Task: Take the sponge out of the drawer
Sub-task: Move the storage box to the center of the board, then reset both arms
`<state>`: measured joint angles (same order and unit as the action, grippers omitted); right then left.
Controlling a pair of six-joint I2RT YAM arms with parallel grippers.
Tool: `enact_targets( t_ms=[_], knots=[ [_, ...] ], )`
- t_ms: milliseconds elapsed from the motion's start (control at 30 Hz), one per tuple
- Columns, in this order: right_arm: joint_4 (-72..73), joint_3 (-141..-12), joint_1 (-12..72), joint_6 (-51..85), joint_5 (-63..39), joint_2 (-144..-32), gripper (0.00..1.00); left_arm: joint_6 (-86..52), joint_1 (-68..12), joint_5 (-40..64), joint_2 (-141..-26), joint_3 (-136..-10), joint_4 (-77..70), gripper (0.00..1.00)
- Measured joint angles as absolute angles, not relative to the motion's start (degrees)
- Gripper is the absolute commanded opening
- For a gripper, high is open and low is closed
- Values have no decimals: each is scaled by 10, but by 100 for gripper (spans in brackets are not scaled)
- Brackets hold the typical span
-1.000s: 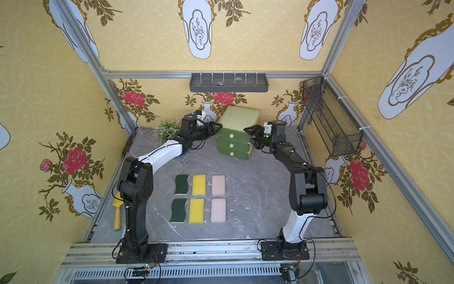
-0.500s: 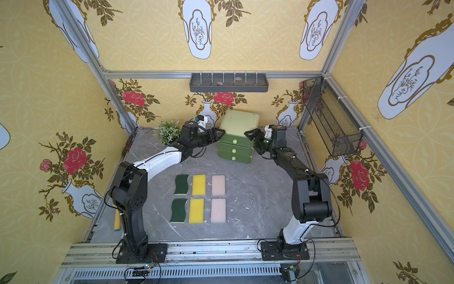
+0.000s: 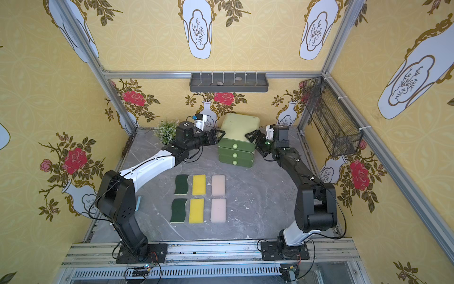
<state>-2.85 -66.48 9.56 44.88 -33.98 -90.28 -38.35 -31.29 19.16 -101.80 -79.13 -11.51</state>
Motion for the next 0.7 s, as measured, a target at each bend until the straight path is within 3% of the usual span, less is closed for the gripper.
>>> enact_targets(
  t_ms=[300,700],
  knots=[
    [-67,-655,96,397,-300,-848,97,-335,-312,128,-931,-715,-110,94],
    [-119,-588,76,294,-138,-743,98,-216,-312,-25,-744,-538,-107,98]
  ],
)
